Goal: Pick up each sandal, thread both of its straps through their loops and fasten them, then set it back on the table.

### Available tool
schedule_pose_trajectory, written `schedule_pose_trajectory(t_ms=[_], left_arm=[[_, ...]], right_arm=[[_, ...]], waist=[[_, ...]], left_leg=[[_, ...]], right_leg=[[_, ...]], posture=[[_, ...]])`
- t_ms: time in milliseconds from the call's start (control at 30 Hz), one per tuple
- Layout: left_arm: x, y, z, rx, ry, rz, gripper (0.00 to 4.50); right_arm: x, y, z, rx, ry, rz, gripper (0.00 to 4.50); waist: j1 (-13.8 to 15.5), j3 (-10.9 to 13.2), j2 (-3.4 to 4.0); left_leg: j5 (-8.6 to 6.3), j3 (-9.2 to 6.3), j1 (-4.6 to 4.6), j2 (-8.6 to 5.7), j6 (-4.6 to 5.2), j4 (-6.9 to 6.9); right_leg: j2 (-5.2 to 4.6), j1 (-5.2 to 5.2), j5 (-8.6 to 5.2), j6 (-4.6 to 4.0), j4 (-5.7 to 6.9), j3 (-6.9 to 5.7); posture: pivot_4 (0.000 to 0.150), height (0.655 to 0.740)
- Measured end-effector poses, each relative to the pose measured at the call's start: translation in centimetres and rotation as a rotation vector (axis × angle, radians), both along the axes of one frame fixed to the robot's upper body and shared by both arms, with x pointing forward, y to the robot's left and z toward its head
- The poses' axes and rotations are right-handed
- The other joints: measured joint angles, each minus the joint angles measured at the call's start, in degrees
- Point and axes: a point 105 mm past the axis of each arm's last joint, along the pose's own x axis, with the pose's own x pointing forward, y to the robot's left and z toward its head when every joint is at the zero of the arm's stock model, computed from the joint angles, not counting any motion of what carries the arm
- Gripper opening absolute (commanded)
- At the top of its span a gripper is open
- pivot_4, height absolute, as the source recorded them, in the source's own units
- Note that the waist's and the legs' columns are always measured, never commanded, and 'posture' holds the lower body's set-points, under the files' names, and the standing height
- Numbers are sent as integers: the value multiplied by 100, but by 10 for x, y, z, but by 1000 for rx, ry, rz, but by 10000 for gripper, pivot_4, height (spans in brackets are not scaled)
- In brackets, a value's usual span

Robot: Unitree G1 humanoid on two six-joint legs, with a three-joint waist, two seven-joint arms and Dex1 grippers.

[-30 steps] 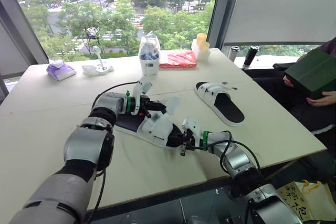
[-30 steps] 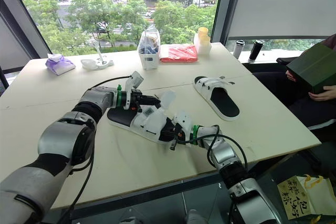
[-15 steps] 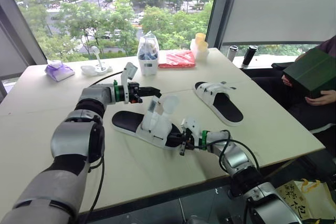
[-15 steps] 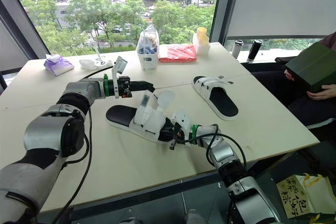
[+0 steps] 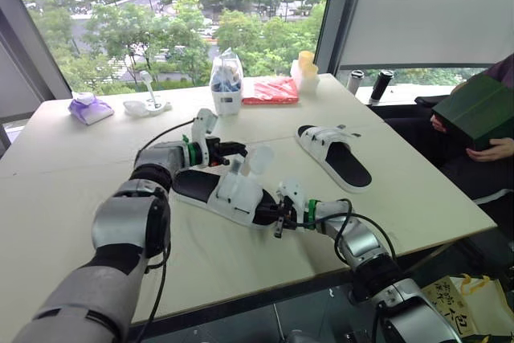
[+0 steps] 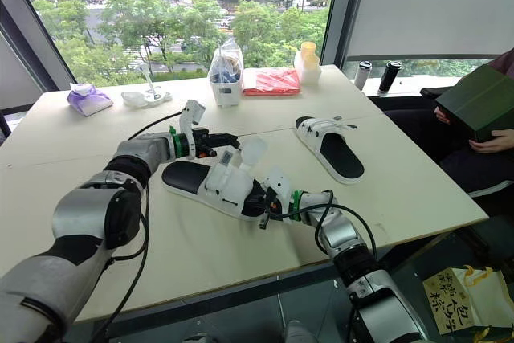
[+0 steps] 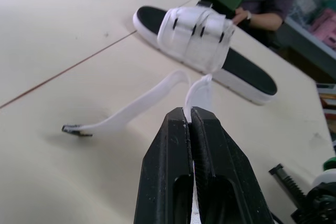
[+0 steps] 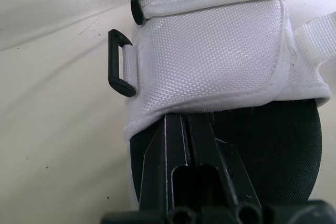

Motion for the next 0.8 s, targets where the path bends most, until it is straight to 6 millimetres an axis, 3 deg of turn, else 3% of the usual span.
schedule_pose_trajectory(t_ms=[167,200,300,500,667,800], left_arm=[[1,4,-27,100,24,60,816],[1,5,-28,116,23,62,3320],[2,4,-29,137,10,73,14288],[8,10,-20,95,-18,126,44489],[13,35,23,-76,-83,173,44489],[-2,55,43,-159,-91,47,44489]], right_arm=[[-1,0,-1,4,-6,-14,0],[-1,0,-1,5,-7,-16,0],[-2,-1,-1,7,-9,-21,0],[-2,-1,-1,7,-14,-24,0],[-2,-1,1,6,-18,-22,0],[-2,-2,4,8,-33,-30,0]], waist=[[9,-1,1],[13,-2,0],[16,-3,1],[12,-2,1],[7,1,1],[14,8,11]], left_leg=[[0,0,1,0,0,0],[0,0,1,0,0,1],[0,0,1,0,0,1],[0,0,-1,0,0,-1],[0,1,-4,0,0,-2],[0,2,-7,-1,-1,-3]], right_leg=[[0,2,0,0,0,-1],[0,2,0,0,0,-1],[0,4,-2,-3,0,-1],[-1,1,0,2,-1,-1],[-1,-4,0,3,-1,-1],[-2,-3,-3,-1,-2,-1]], posture=[[1500,7400],[1500,7400],[1500,7400],[1500,7400],[1500,7400],[1500,7400]])
